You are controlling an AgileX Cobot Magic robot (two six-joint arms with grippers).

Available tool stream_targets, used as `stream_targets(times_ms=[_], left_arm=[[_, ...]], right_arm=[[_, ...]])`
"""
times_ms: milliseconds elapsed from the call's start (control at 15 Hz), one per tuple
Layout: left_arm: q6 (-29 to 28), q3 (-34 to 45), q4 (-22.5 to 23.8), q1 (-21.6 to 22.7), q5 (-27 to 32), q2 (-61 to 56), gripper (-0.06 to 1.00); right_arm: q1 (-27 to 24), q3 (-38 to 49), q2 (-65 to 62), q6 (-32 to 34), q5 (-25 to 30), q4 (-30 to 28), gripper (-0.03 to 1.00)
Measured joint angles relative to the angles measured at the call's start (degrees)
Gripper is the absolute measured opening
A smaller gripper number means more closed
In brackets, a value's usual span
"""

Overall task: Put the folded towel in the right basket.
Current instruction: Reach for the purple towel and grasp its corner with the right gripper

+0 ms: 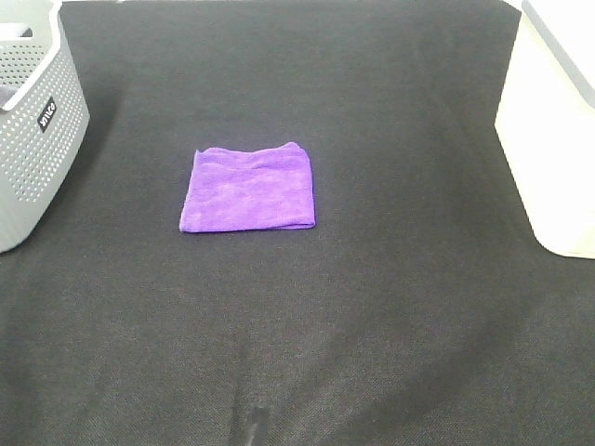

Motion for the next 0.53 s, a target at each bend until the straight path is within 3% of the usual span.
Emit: stream_targets(times_ms=[200, 400, 533], left_arm=[[0.0, 0.0, 0.0, 0.0, 0.0, 0.0, 0.99], [0.0, 0.0, 0.0, 0.0, 0.0, 0.0, 0.99], [0.0, 0.0, 0.0, 0.0, 0.0, 0.0, 0.99]], right_arm=[[2.01, -15.13, 22.86, -5.84, 0.17, 16.1, 0.95], [11.63, -26.99, 43.54, -6.3, -0.8, 21.37, 0.95], [14.32, -34.72, 56.32, -5.84, -0.8, 24.64, 0.95]])
